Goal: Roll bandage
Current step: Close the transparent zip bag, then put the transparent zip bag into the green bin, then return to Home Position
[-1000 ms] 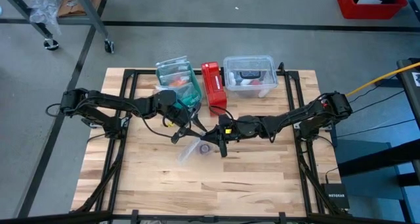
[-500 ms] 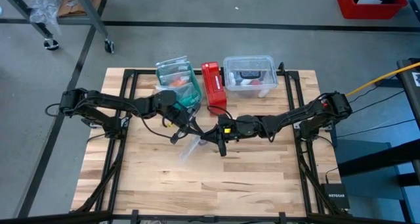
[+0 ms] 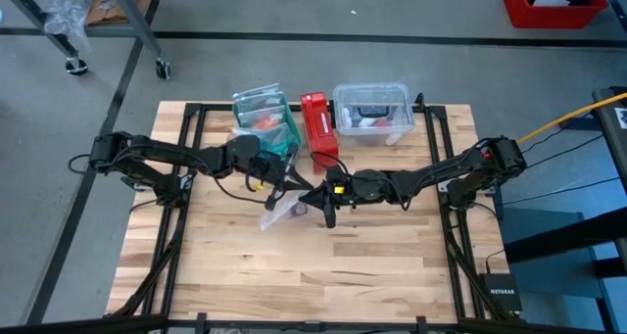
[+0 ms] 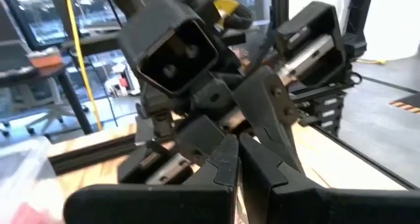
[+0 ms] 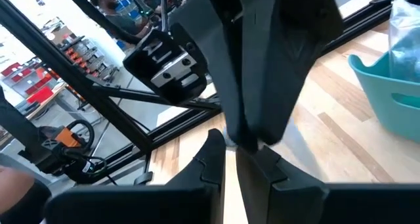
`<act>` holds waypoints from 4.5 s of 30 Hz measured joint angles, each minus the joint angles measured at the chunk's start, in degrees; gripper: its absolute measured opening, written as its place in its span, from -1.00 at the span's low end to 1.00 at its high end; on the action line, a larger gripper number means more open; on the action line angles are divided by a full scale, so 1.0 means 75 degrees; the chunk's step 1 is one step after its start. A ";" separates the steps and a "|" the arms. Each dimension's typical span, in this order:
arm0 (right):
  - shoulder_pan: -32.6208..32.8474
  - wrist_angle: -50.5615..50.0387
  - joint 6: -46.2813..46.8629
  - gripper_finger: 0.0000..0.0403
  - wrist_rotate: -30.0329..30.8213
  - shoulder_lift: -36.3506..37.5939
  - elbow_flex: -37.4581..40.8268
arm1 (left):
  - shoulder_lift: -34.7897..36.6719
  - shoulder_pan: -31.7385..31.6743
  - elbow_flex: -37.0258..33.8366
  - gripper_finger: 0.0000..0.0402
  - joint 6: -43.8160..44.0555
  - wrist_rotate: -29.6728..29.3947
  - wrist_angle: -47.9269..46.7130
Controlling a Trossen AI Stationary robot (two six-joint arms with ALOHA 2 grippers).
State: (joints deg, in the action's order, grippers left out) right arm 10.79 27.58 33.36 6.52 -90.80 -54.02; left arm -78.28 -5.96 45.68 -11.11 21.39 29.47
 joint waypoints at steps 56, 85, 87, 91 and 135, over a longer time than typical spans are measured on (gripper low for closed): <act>0.0015 -0.0087 0.1003 0.04 -0.0188 -0.0035 0.0015 | 0.0759 -0.1799 0.0967 -1.00 -0.1381 -0.1702 -0.0227; 0.0009 -0.0066 0.1378 0.05 -0.0615 -0.0020 0.0012 | 0.1888 -0.4984 0.0950 -1.00 -0.1071 -0.1226 -0.5467; 0.0009 -0.0066 0.1380 0.05 -0.0612 -0.0020 0.0012 | 0.1644 -0.4979 0.0949 -1.00 -0.1217 -0.1208 -0.5662; 0.0009 -0.0034 0.1504 0.05 -0.0609 -0.0017 0.0006 | 0.0941 -0.4980 0.0949 -1.00 -0.1532 -0.0828 -0.5554; 0.0009 0.0246 0.1501 0.05 -0.0612 -0.0015 0.0003 | -0.1226 -0.4913 0.0949 -0.19 0.0041 0.0045 -0.1261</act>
State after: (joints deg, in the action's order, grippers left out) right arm 10.85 29.43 44.62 1.93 -90.91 -54.00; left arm -87.47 -42.81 52.80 -10.81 21.73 20.01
